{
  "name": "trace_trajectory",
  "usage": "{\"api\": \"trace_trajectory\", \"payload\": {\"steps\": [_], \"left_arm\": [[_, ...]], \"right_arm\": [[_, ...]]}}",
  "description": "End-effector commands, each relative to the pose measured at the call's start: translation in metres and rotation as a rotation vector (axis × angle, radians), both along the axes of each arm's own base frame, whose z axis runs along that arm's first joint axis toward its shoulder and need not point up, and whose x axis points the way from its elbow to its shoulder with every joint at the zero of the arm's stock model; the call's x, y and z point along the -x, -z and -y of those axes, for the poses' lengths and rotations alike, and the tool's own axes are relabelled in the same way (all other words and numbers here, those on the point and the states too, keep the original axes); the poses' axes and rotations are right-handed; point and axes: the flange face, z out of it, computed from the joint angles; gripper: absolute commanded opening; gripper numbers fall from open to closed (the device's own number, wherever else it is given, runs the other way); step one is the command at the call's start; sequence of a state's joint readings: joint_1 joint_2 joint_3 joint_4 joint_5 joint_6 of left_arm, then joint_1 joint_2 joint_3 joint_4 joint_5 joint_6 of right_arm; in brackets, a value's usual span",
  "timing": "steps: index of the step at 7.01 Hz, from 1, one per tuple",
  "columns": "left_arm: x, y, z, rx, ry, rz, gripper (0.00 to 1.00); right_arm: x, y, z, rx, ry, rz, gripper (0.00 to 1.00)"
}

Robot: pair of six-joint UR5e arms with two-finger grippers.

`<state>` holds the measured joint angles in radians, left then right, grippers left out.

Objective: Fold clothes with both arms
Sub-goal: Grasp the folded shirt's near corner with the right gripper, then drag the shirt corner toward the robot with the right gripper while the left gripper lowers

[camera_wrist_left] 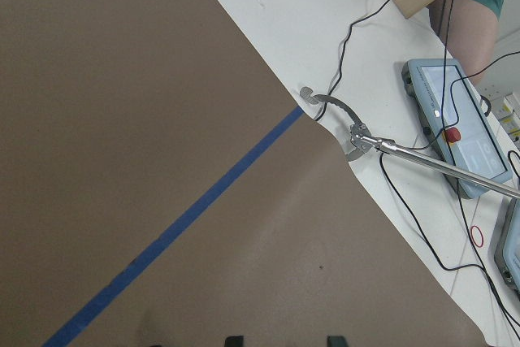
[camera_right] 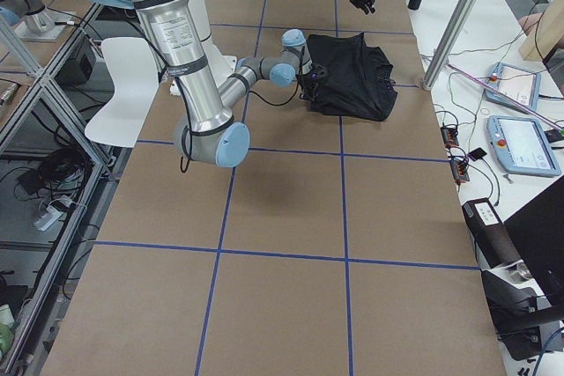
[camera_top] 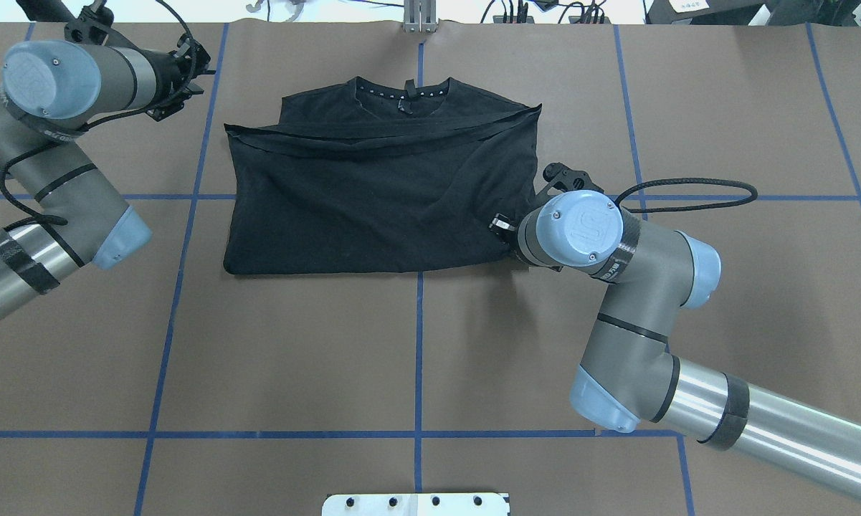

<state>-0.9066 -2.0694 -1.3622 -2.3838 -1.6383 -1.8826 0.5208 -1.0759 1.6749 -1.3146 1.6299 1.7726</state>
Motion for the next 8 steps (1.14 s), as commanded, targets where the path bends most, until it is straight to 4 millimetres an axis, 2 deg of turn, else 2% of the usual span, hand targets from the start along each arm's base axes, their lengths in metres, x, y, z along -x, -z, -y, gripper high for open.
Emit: {"api": "trace_trajectory", "payload": {"steps": [1, 2, 3, 5, 6, 7, 8], "left_arm": [[-0.005, -0.001, -0.002, 0.003, -0.006, -0.001, 0.45], [-0.005, 0.000, -0.003, 0.001, -0.009, -0.004, 0.45], [-0.009, 0.006, -0.004, -0.006, -0.014, -0.012, 0.45], [-0.001, 0.063, -0.026, -0.064, -0.092, -0.099, 0.45], [0.001, 0.089, -0.037, -0.071, -0.132, -0.126, 0.47], [0.002, 0.103, -0.045, -0.053, -0.156, -0.125, 0.47], [0.000, 0.109, -0.050, -0.048, -0.189, -0.140, 0.47]], "right_arm": [[-0.035, 0.013, -0.017, -0.026, 0.003, 0.045, 0.00], [-0.072, 0.014, -0.047, -0.033, 0.008, 0.077, 0.00], [-0.083, 0.012, -0.100, -0.005, 0.053, 0.112, 0.00], [-0.071, 0.021, -0.204, 0.134, 0.147, 0.189, 0.00], [-0.068, 0.021, -0.260, 0.193, 0.223, 0.199, 0.05], [-0.067, 0.020, -0.302, 0.228, 0.294, 0.195, 0.27], [-0.067, 0.017, -0.330, 0.235, 0.351, 0.183, 0.99]]}}
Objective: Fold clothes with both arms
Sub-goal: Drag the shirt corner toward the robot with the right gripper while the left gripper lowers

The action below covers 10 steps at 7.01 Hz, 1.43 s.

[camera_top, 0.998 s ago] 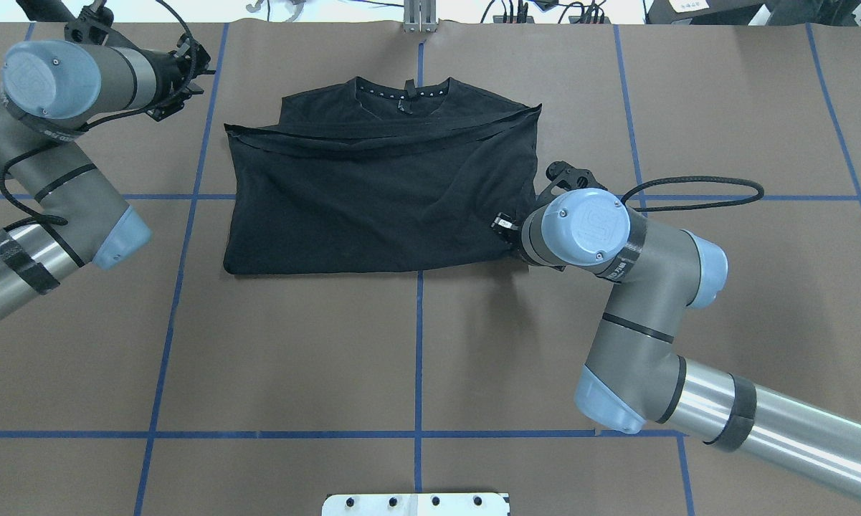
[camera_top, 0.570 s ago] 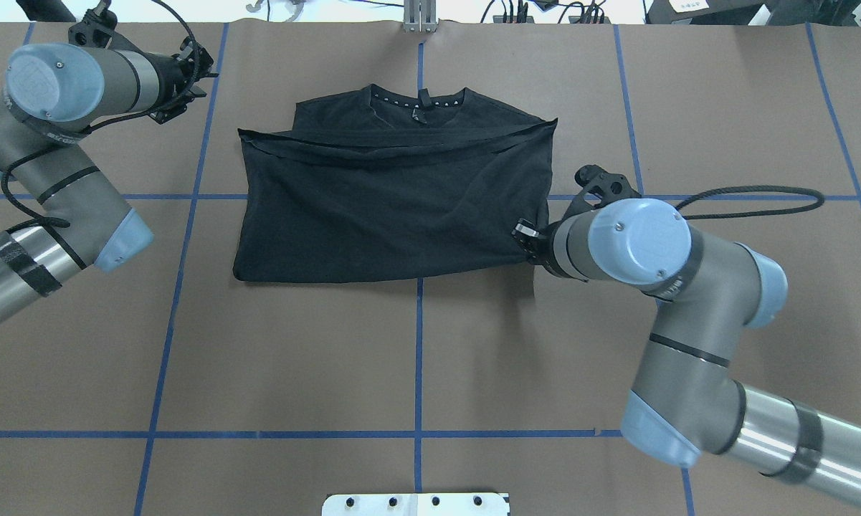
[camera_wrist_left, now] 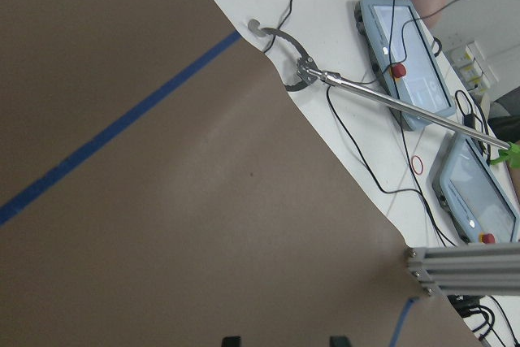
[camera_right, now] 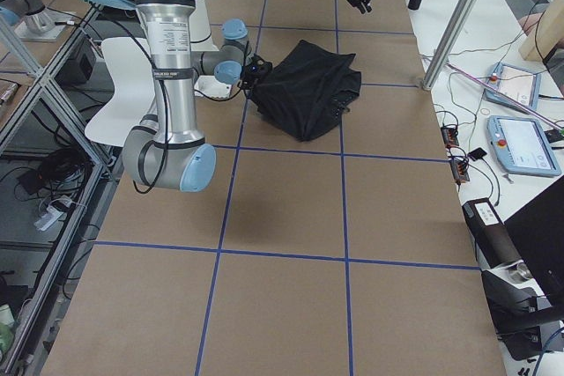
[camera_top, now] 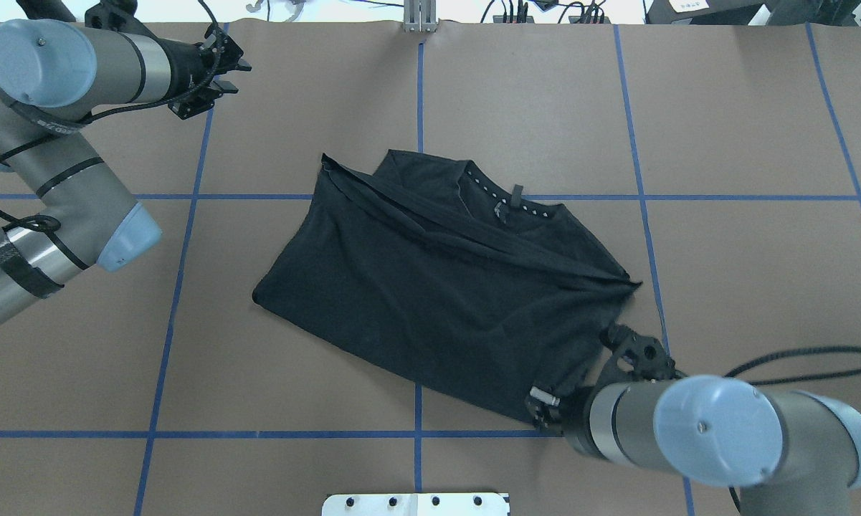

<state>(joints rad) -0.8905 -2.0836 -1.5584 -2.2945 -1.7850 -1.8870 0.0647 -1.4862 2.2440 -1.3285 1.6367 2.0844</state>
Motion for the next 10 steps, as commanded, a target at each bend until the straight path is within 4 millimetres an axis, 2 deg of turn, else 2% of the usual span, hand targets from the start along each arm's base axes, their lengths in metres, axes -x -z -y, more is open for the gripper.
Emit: {"api": "trace_trajectory", "payload": {"steps": [1, 2, 3, 4, 5, 6, 7, 8, 10], "left_arm": [[-0.003, 0.009, -0.010, 0.056, -0.068, -0.013, 0.47], [-0.003, 0.007, -0.016, 0.074, -0.092, -0.016, 0.47], [-0.005, 0.000, -0.026, 0.109, -0.100, 0.008, 0.47], [-0.030, -0.006, -0.064, 0.148, -0.153, 0.048, 0.47], [-0.046, -0.026, -0.108, 0.169, -0.161, 0.070, 0.47], [-0.057, -0.042, -0.163, 0.202, -0.189, 0.066, 0.48], [-0.079, -0.055, -0.196, 0.229, -0.183, 0.076, 0.50], [-0.101, -0.059, -0.217, 0.261, -0.188, 0.071, 0.51], [-0.116, -0.066, -0.229, 0.273, -0.185, 0.085, 0.54]], "right_arm": [[-0.006, 0.001, -0.046, 0.019, 0.087, 0.002, 1.00], [-0.024, 0.010, -0.045, 0.020, 0.089, 0.026, 1.00], [-0.038, 0.021, -0.030, 0.020, 0.052, 0.052, 1.00], [-0.046, 0.023, 0.000, 0.019, -0.018, 0.060, 1.00], [-0.052, 0.035, 0.035, 0.013, -0.095, 0.088, 1.00], [-0.061, 0.041, 0.066, 0.023, -0.144, 0.101, 1.00], [-0.056, 0.041, 0.100, 0.052, -0.167, 0.101, 1.00], [-0.044, 0.043, 0.122, 0.062, -0.184, 0.099, 1.00], [-0.042, 0.036, 0.130, 0.046, -0.186, 0.082, 1.00]]}}
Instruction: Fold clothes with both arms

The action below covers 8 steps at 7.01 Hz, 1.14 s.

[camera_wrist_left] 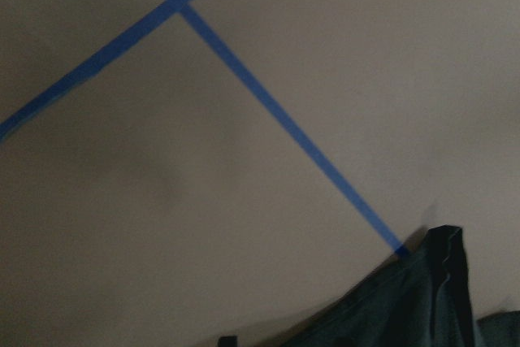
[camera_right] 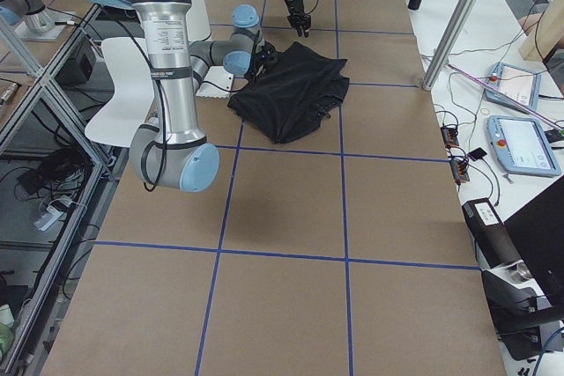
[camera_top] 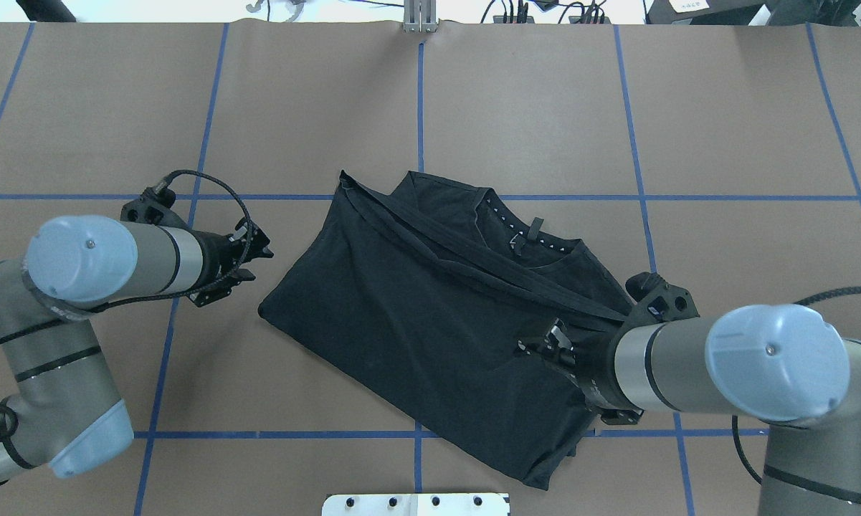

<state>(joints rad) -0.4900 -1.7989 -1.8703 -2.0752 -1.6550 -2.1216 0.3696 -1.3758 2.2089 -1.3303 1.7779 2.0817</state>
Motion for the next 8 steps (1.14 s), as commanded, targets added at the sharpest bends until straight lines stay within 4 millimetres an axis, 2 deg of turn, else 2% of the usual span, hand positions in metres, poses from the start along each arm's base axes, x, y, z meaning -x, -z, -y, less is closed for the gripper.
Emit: {"api": "trace_trajectory", "payload": {"steps": [1, 3, 4, 5, 8], "left_arm": [[-0.011, -0.006, -0.012, 0.012, -0.008, 0.012, 0.59], [-0.012, -0.008, -0.013, 0.025, -0.003, 0.010, 0.61], [-0.018, -0.014, -0.017, 0.048, -0.001, 0.014, 0.61], [-0.031, -0.023, -0.023, 0.063, -0.014, 0.028, 0.61], [-0.037, -0.029, -0.026, 0.073, -0.019, 0.040, 0.60]], "right_arm": [[0.003, -0.004, 0.009, -0.004, -0.006, -0.012, 1.00], [0.005, -0.009, 0.014, 0.000, -0.013, -0.023, 1.00], [0.007, -0.012, 0.016, -0.001, -0.013, -0.033, 1.00], [0.008, -0.007, 0.017, -0.007, -0.012, -0.023, 1.00], [0.010, -0.009, 0.019, -0.006, -0.014, -0.027, 1.00]]}}
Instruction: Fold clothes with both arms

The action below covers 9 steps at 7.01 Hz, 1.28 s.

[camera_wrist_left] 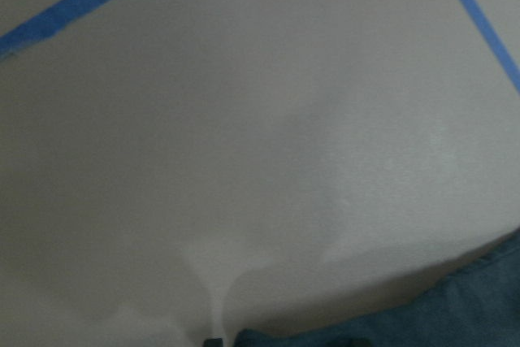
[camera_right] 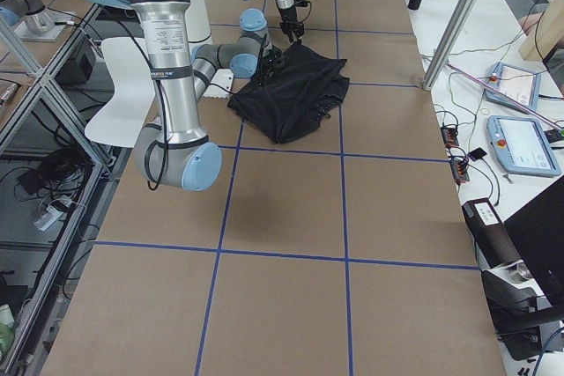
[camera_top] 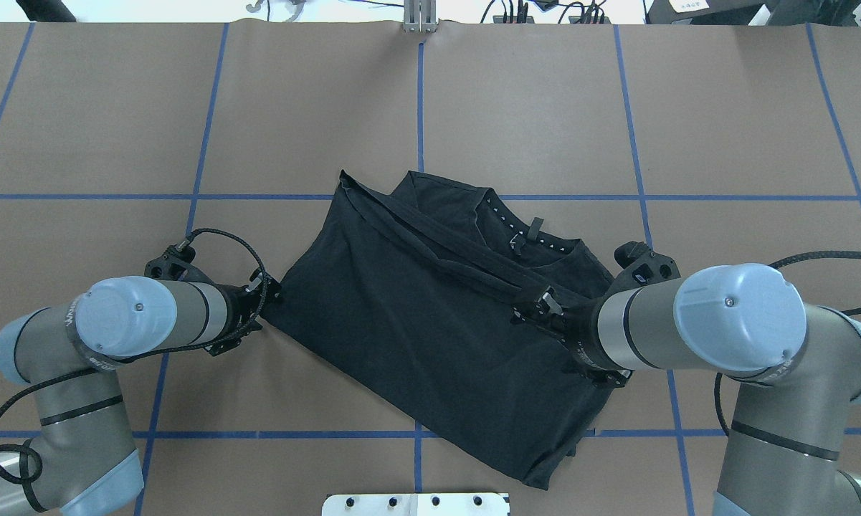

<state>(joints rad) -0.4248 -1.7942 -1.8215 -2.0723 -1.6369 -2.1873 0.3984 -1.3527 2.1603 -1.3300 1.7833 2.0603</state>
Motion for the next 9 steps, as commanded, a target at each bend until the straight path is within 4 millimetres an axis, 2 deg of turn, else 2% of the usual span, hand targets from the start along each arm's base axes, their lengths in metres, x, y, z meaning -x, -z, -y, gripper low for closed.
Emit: {"api": "trace_trajectory", "payload": {"steps": [1, 2, 3, 4, 5, 6, 7, 8, 9], "left_arm": [[-0.006, -0.001, -0.001, 0.004, -0.004, 0.002, 0.52], [-0.005, -0.003, -0.001, 0.010, -0.001, 0.003, 0.34], [-0.004, 0.004, -0.002, 0.030, 0.016, -0.019, 0.00], [0.004, 0.021, -0.003, 0.011, 0.010, -0.047, 0.00], [0.013, 0.026, 0.007, -0.022, 0.016, -0.047, 0.00], [0.028, 0.056, 0.044, -0.139, 0.026, -0.053, 0.00], [0.038, 0.075, 0.086, -0.223, 0.049, -0.043, 0.00], [0.036, 0.098, 0.146, -0.274, 0.092, -0.015, 0.00], [0.033, 0.108, 0.191, -0.334, 0.115, -0.005, 0.00]], "right_arm": [[0.002, -0.001, 0.001, 0.002, 0.000, -0.003, 1.00], [0.002, 0.000, 0.001, 0.001, 0.000, -0.002, 1.00], [0.002, 0.000, 0.001, 0.002, 0.000, 0.000, 1.00], [0.001, 0.001, 0.001, 0.001, 0.000, 0.001, 1.00], [0.002, 0.000, 0.001, 0.002, 0.000, 0.000, 1.00], [0.002, 0.000, 0.001, 0.002, 0.000, 0.000, 1.00], [0.001, 0.001, 0.001, 0.000, -0.002, 0.001, 1.00], [0.000, 0.002, 0.002, -0.001, -0.005, 0.004, 1.00], [-0.003, 0.003, 0.005, -0.002, -0.012, 0.006, 1.00]]}}
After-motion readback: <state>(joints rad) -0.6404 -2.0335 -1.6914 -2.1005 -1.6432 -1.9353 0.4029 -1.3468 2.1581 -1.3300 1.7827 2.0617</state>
